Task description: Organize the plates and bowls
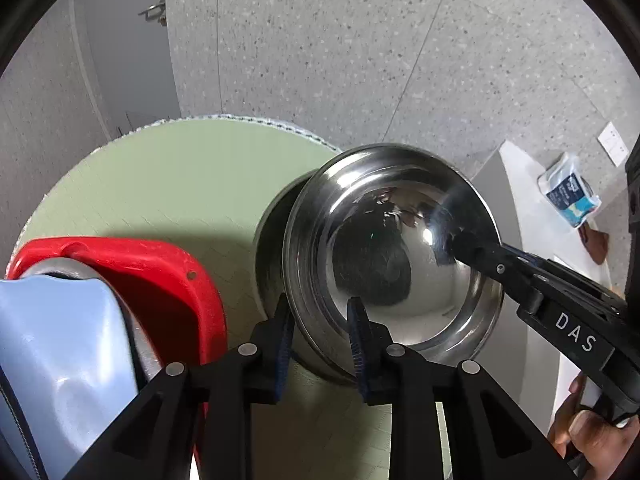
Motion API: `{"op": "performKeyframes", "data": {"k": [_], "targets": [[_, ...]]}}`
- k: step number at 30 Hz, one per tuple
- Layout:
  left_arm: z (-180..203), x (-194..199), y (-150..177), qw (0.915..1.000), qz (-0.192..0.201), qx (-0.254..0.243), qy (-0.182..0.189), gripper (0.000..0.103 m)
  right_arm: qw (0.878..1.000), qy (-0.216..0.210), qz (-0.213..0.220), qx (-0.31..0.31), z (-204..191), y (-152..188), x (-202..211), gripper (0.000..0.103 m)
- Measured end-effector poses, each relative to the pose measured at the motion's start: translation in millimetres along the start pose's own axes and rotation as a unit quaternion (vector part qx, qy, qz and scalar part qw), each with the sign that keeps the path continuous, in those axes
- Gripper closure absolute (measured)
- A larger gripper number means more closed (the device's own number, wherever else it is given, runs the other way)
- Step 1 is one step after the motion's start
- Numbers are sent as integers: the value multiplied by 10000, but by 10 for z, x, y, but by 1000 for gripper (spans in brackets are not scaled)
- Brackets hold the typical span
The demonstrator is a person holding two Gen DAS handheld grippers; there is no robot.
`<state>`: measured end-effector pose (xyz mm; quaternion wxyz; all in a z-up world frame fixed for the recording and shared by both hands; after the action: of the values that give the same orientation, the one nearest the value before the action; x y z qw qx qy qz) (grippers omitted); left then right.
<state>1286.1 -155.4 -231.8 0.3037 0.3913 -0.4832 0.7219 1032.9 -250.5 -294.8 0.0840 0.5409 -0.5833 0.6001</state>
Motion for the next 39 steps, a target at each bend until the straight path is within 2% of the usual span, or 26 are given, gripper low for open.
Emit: {"op": "performKeyframes", "data": {"k": [3,5,10,12,16,18,21,22,25,28,32,35,38,39], "targets": [[36,-61,-46,10000,17,-37,-29,79,10000,87,-10,33,10,-11,-25,90],[59,-58,-33,10000,25,-40,6,73,9999,108,-13,12,23,-24,-32,90],[127,32,-11,9995,160,-88,250,42,9998,170,7,-79,57,-2,-17,88],[139,72,21,9994,196,-120,253,35,9998,166,41,-100,52,8,0,81],[128,232,138,9987,262,-210,379,33,9997,153,144,-141,15,52,95,75],[106,371,187,9983,400,-282,328,25,9994,184,219,-194,7,69,172,69],[11,644,310,9968,637,-347,341,23,9988,192,355,-274,-21,128,358,67],[-43,748,377,9962,718,-365,333,22,9986,201,397,-298,-36,153,417,67],[-218,1015,523,9942,949,-396,326,21,9983,165,452,-322,-151,277,633,56],[-524,1342,698,9916,1191,-373,334,18,9976,167,587,-312,-347,398,844,55],[-982,1741,1015,9885,1463,-294,249,17,9967,87,754,-271,-789,595,993,46],[-1371,1991,1288,9874,1564,-157,195,16,9964,32,826,-212,-1177,784,1028,43],[-1772,2250,1622,9865,1633,-67,102,16,9958,-35,867,-298,-1538,987,1022,30],[-1915,2325,1738,9863,1648,-25,55,15,9959,-45,862,-275,-1653,1056,1015,29]]}}
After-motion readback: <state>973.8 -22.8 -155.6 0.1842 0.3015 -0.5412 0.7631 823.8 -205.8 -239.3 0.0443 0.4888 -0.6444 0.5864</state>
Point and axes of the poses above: each gripper's, at about its wrist camera, not at the fingertips, and x roughly against the way its jaws point, z to its right, y to its underside, the point moved 10 cm from there along -x, roughly the way its jaws point, and after that the axes turned 8 degrees about x, right-handed, at the moved point
